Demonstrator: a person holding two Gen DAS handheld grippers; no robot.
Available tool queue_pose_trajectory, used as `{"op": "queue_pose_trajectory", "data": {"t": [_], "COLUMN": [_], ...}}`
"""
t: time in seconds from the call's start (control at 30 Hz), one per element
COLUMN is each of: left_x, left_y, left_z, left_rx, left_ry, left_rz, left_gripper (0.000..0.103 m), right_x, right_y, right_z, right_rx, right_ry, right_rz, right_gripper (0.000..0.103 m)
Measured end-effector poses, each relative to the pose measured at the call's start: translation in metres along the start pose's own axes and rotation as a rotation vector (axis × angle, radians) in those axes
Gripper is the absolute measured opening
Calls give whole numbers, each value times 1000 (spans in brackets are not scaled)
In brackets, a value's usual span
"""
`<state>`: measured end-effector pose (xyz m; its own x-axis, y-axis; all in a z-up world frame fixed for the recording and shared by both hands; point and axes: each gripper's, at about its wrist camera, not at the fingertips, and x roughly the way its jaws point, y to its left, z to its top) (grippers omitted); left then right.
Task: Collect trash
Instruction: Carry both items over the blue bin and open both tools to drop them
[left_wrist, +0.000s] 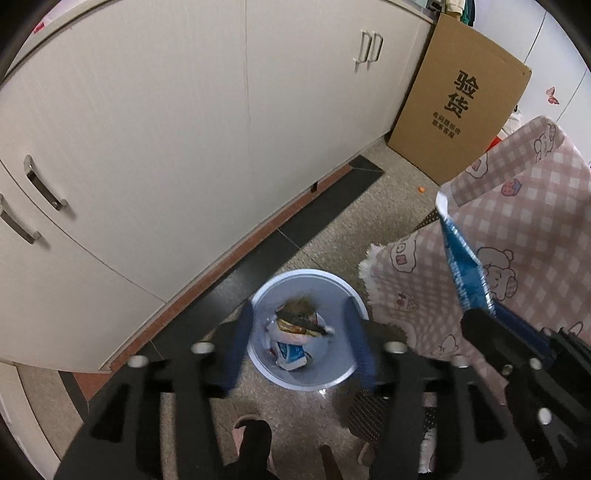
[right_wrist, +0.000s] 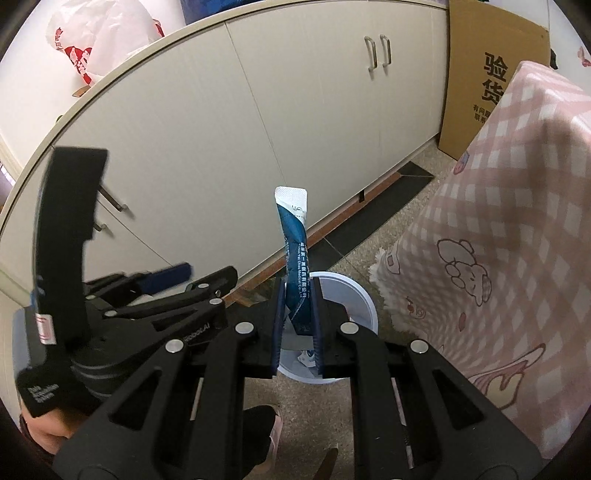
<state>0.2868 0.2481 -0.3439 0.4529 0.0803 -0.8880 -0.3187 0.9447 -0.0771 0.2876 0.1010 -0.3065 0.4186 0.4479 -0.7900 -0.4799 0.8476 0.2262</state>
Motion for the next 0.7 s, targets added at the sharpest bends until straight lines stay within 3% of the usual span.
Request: {"op": "queue_pose_trajectory", "data": {"t": [0.7], "left_x": [-15], "left_y": [17], "left_z": [3], "left_rx": [-36], "left_ry": [-16], "left_rz": [9], "left_gripper": [63], "right_x": [3], "right_y": [4], "right_z": [0], "right_rx": [7], "right_ry": [-2], "right_rz": [16], "right_gripper": [14]}}
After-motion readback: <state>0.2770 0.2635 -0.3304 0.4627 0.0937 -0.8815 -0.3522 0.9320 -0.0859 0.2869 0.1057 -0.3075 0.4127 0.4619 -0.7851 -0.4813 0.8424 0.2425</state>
